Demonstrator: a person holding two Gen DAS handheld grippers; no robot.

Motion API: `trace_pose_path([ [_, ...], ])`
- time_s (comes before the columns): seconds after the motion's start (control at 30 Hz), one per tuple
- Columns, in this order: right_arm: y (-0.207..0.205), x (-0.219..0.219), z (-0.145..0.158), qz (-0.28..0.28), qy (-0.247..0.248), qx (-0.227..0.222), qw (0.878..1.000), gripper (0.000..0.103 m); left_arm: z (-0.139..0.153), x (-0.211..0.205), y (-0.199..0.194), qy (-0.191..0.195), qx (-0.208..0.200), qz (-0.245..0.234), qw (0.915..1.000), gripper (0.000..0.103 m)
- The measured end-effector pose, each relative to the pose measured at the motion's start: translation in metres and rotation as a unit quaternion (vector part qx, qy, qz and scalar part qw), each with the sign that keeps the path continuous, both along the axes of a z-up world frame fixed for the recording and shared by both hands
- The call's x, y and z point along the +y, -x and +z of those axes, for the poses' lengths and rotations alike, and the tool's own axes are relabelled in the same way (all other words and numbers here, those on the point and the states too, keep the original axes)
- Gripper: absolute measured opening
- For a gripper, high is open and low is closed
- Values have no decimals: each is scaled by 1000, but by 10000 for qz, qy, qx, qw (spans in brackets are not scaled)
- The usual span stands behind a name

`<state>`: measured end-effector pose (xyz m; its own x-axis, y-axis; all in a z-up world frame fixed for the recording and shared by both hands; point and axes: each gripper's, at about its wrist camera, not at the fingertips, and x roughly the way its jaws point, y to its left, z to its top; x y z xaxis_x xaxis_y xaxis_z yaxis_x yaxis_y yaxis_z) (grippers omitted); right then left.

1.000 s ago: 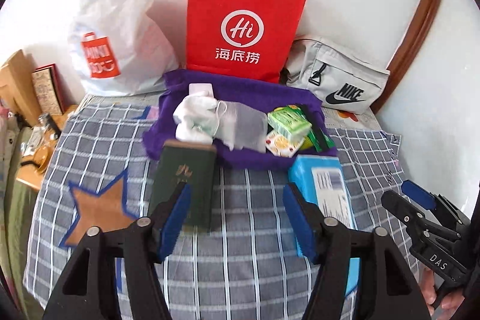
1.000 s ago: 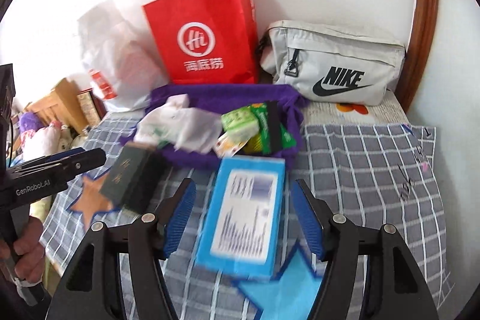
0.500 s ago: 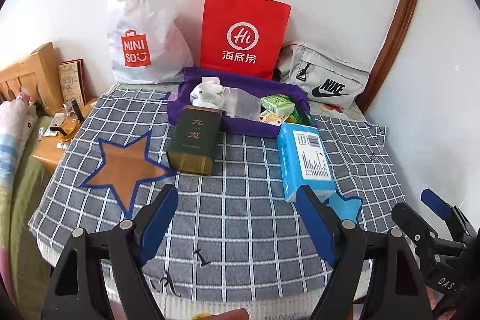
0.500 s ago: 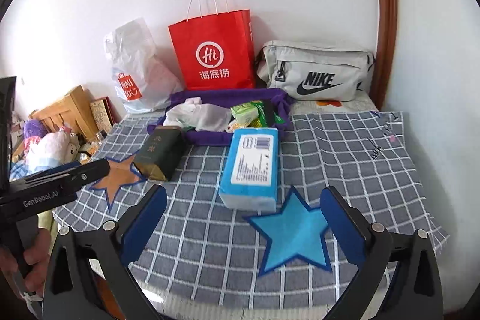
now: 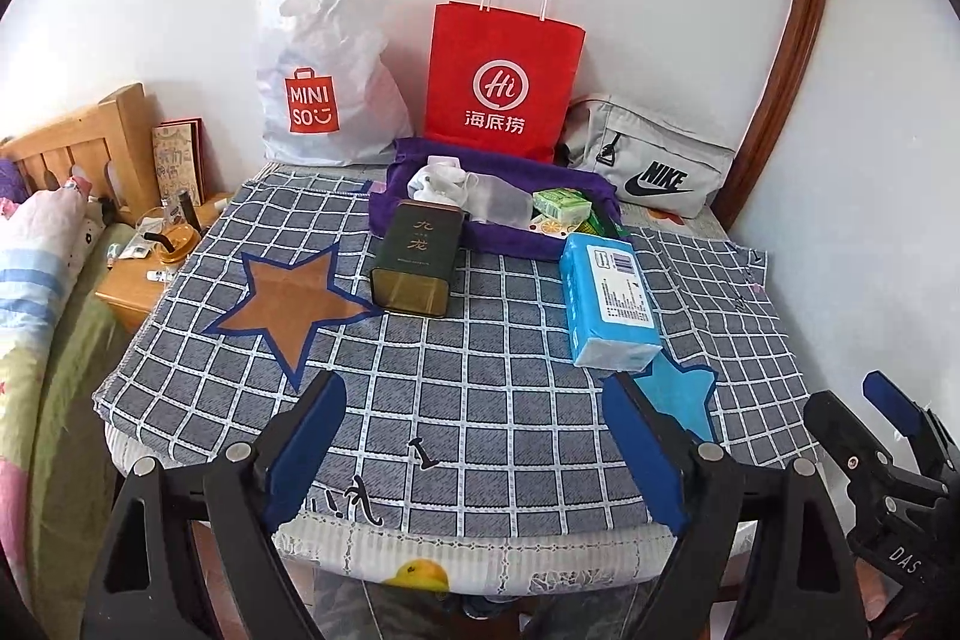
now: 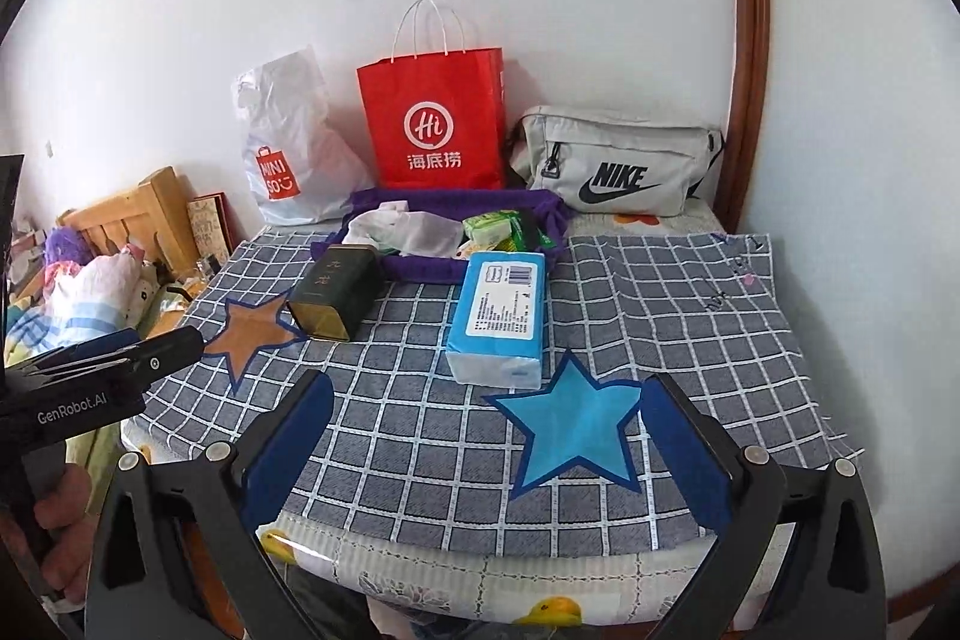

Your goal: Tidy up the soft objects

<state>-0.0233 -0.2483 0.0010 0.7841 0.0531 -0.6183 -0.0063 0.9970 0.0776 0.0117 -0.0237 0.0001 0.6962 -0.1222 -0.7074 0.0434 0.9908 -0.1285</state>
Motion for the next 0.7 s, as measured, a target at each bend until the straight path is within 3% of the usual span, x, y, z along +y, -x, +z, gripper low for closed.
trace_pose_path([
  [0.7,15,15,8,90,31,-96,9999,101,4,6,13,-60,-72,46,9999,87],
])
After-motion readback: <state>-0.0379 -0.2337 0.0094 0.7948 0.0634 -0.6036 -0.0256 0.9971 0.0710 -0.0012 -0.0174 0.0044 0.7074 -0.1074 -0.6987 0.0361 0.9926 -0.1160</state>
